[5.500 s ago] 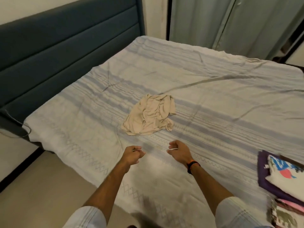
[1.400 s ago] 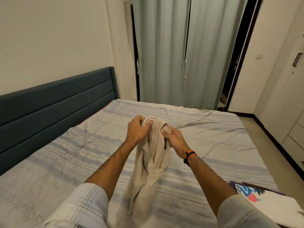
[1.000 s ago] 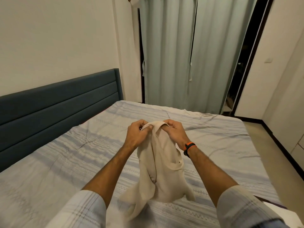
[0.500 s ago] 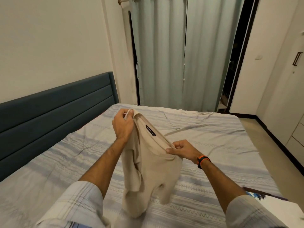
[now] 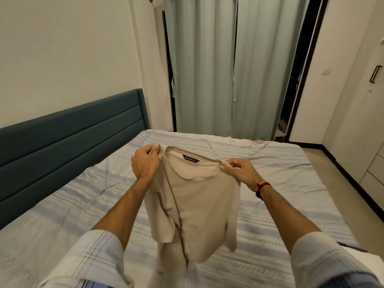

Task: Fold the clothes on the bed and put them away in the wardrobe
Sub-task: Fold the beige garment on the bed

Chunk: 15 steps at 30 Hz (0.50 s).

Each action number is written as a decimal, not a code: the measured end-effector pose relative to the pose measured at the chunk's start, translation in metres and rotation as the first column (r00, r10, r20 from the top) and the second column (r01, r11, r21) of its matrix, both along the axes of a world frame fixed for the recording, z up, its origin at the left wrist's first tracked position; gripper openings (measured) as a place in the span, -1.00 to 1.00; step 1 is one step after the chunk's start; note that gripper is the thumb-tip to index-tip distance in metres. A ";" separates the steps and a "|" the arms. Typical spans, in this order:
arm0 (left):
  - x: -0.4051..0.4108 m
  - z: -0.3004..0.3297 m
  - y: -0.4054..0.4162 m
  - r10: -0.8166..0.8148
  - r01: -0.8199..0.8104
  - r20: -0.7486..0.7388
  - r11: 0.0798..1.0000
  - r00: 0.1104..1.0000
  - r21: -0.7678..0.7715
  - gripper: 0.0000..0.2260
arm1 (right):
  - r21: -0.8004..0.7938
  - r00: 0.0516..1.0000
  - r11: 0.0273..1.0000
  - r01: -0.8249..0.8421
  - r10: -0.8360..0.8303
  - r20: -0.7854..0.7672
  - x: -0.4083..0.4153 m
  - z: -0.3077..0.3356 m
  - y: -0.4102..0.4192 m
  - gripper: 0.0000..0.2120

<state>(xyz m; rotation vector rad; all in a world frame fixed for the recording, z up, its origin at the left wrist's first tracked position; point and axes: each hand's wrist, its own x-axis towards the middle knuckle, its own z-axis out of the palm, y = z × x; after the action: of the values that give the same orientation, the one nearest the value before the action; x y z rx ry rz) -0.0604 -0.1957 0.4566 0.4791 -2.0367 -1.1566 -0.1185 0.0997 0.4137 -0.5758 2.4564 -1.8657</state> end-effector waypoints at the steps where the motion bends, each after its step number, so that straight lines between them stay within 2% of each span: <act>1: 0.000 -0.001 -0.004 0.009 -0.008 0.024 0.999 1.000 -0.037 -0.74 | -0.015 0.999 0.999 0.041 -0.041 -0.033 -0.003 0.002 0.000 -0.84; 5: -0.002 -0.003 -0.009 0.042 -0.034 0.060 0.990 0.997 -0.140 -0.73 | -0.008 0.978 0.987 0.161 -0.161 -0.133 -0.021 0.014 0.002 -0.87; 10: -0.011 -0.003 -0.006 -0.002 0.004 0.016 0.993 1.000 -0.116 -0.75 | 0.050 0.931 0.968 0.246 -0.222 -0.289 -0.039 0.047 0.006 -0.79; 12: -0.016 0.001 -0.005 -0.048 0.047 -0.008 0.995 0.999 -0.093 -0.76 | 0.059 0.912 0.954 0.294 -0.261 -0.316 -0.045 0.060 0.008 -0.67; 15: -0.024 0.005 -0.004 -0.114 0.111 -0.024 0.989 0.993 -0.103 -0.76 | 0.069 0.879 0.930 0.362 -0.315 -0.357 -0.050 0.075 0.010 -0.37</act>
<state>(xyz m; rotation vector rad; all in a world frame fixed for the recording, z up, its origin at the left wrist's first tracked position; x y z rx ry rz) -0.0845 -0.1999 0.4615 0.2984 -2.1070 -1.1131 -0.1686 0.1094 0.4889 -0.5267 3.0598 -1.8123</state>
